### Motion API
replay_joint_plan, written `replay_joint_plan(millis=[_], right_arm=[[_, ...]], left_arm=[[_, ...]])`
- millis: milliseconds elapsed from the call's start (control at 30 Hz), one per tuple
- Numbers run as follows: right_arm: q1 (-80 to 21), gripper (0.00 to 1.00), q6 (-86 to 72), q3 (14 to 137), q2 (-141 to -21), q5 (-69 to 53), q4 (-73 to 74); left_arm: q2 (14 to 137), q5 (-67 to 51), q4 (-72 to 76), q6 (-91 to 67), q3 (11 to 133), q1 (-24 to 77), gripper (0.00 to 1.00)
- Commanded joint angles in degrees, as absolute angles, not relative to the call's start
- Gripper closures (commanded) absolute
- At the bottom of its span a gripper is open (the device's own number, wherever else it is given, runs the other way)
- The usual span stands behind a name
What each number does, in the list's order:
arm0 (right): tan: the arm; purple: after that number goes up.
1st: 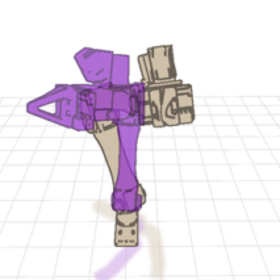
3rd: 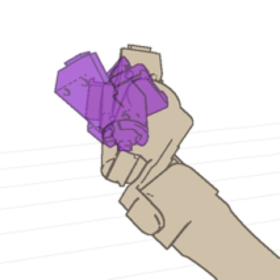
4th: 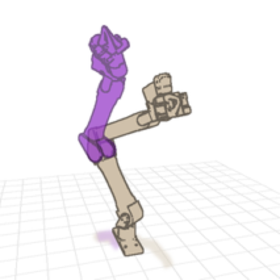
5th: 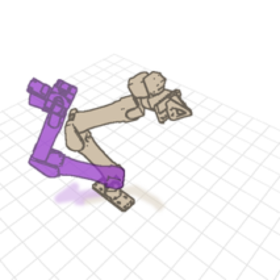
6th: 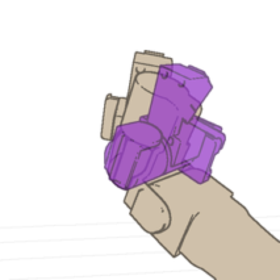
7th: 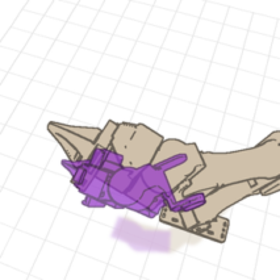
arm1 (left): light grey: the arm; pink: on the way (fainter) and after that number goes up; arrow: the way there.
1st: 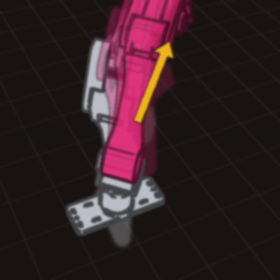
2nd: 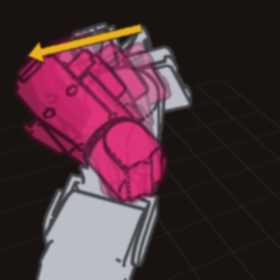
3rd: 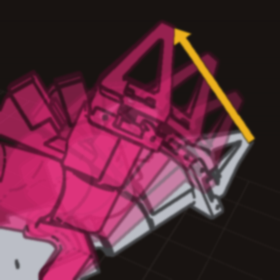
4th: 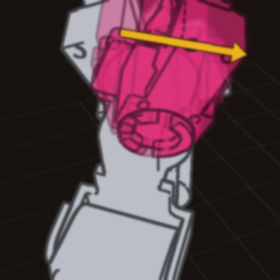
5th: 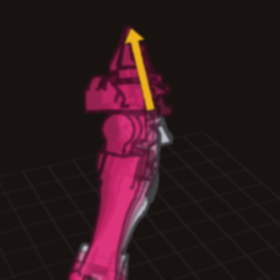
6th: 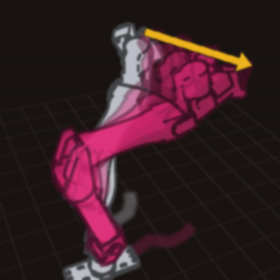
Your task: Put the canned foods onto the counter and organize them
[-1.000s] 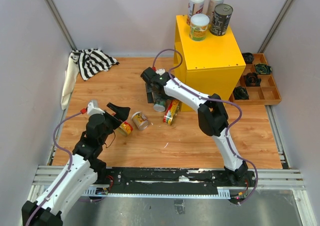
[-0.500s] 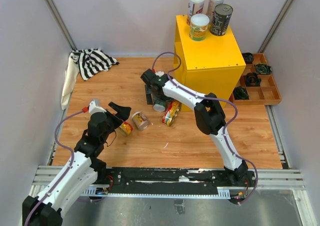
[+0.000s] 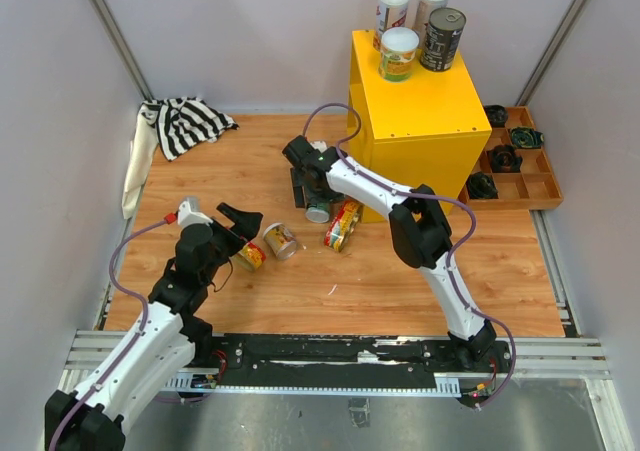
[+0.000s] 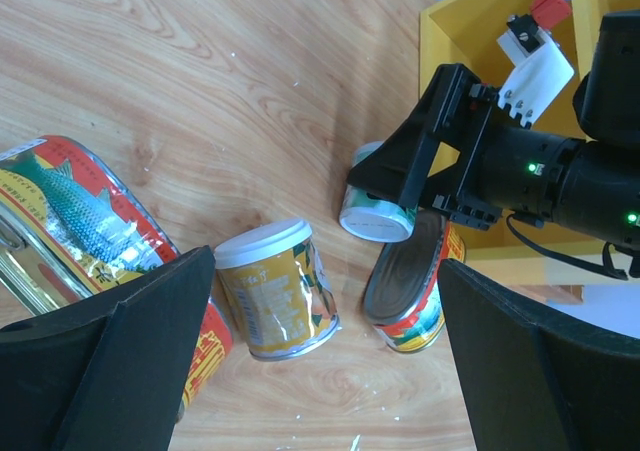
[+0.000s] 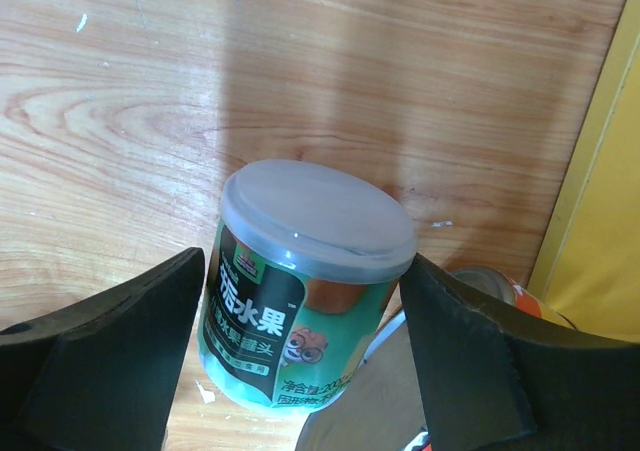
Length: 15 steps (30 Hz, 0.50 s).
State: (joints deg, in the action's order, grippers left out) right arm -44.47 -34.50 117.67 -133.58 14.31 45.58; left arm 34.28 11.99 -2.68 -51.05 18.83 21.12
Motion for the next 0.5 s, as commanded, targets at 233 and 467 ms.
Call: replay_joint_plan(millis=[233,467], right_arm=[[-43.70,0.48,-31.15,114.92,-132.06,9.42,43.56],[-43.83,0.81,-26.94,113.48,-129.09,4.10,41.07]], left_arm=[[29.84,12.79,-4.27,-50.89,18.70,20.63,0.02],[29.10,12.72,-4.86,-51.15,19.00,20.62,0.02]])
